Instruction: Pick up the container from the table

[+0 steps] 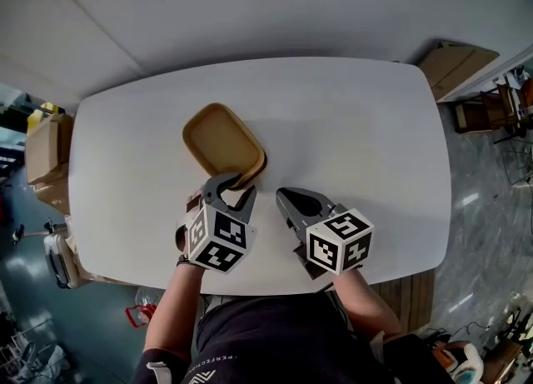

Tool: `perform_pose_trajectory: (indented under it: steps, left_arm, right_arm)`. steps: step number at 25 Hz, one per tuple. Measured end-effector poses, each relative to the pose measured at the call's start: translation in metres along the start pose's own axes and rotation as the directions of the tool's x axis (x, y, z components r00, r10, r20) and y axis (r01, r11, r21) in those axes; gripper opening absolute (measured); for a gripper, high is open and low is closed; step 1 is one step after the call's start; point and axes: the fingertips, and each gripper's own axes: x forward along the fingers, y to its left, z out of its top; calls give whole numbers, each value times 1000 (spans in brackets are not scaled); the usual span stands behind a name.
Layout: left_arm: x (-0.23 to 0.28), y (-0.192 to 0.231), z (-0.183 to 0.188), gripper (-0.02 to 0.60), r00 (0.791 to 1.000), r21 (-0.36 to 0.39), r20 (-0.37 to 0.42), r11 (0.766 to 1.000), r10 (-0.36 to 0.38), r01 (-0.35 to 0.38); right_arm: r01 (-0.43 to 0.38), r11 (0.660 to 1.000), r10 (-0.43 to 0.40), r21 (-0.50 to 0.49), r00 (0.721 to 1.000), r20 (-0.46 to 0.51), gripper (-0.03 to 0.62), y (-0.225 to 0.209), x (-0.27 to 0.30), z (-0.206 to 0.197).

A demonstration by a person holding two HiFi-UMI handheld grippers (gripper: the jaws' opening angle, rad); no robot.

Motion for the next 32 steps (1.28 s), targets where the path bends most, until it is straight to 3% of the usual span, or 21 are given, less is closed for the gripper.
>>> perform_pose_trajectory:
  steps: [10, 15, 32]
  left_arm:
    - [13, -2, -13, 130, 992, 123, -129, 992, -9, 25]
    - [20, 1, -24, 106, 982, 211, -185, 977, 38, 2]
    - [16, 5, -16, 28, 995, 224, -99, 975, 27, -4]
  right_arm:
    - [-42, 999, 43, 26, 998, -39, 0, -6, 15, -7]
    - [-42, 998, 43, 36, 998, -45, 0, -7, 16, -9]
    - [18, 1000, -17, 20, 1000, -13, 0, -2, 6, -10]
